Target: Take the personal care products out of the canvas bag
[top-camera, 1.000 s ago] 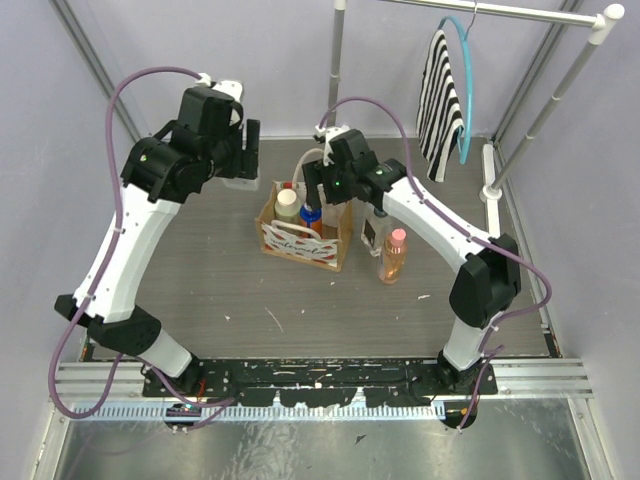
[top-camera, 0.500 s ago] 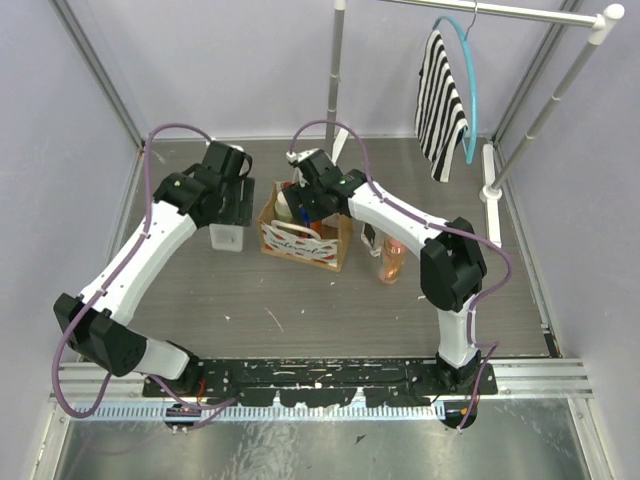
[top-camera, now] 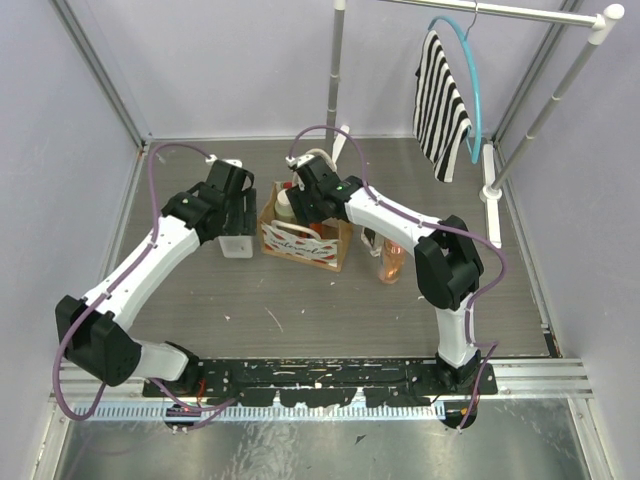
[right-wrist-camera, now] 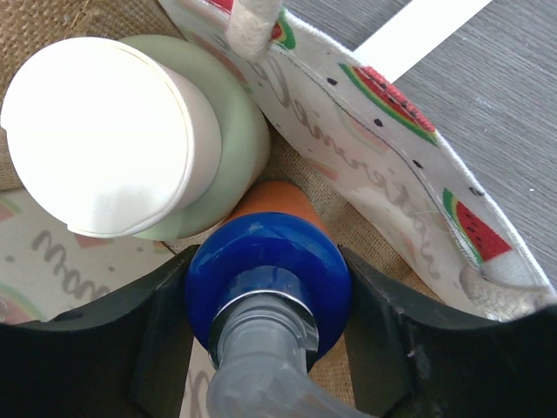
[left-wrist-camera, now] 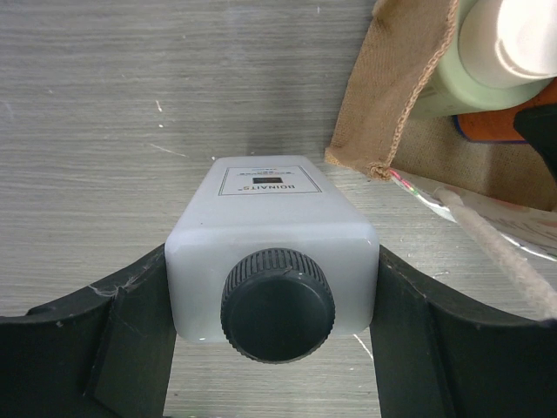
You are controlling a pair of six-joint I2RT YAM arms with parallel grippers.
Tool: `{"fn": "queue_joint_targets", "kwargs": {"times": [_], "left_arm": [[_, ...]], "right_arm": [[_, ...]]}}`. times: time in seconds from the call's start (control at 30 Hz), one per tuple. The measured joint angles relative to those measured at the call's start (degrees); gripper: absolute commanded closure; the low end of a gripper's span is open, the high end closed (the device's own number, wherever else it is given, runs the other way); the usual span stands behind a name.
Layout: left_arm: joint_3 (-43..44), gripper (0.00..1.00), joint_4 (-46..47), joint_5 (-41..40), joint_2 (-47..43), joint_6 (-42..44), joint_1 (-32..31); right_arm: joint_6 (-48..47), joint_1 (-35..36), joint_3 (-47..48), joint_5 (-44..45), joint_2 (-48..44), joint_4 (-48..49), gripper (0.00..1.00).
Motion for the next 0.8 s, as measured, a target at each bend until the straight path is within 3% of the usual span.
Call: {"fn": "queue_joint_targets", "kwargs": {"times": [0.1,0.2,0.37,0.43,0.6,0.8], "left_arm": [[-3.7,0.56,2.0,0.4,-0.1,-1.3,0.0],[-6.5,0.53,2.6,0.4,-0.1,-2.5,0.0],[-8.0,0.32,4.5,0.1,-0.5,-4.3,0.0],[-8.8,0.19,5.6,0.2,-0.9,-5.2,0.0],[-10.6,0.01,6.6,0.3,-2.7,-7.1,0.0],[-10.9,0.01,6.1,-1.2,-9.5,-7.6,0.0]], "right_arm": [[-0.2,0.0,-0.1,0.1,0.0,0.3,0.55],[-0.3,0.0,-0.3,0.3,-0.1,0.7,0.56],[-0.3,0.0,-0.4,1.0,-1.0,-0.1,0.57],[-0.4,0.0,0.1,1.7,-2.0,-2.0,0.57],[-1.1,0.0,3.3,4.8,-6.6,-5.3,0.57],[-2.3,-0.3,8.0,11.3,-15.5,-5.6,0.57]]}}
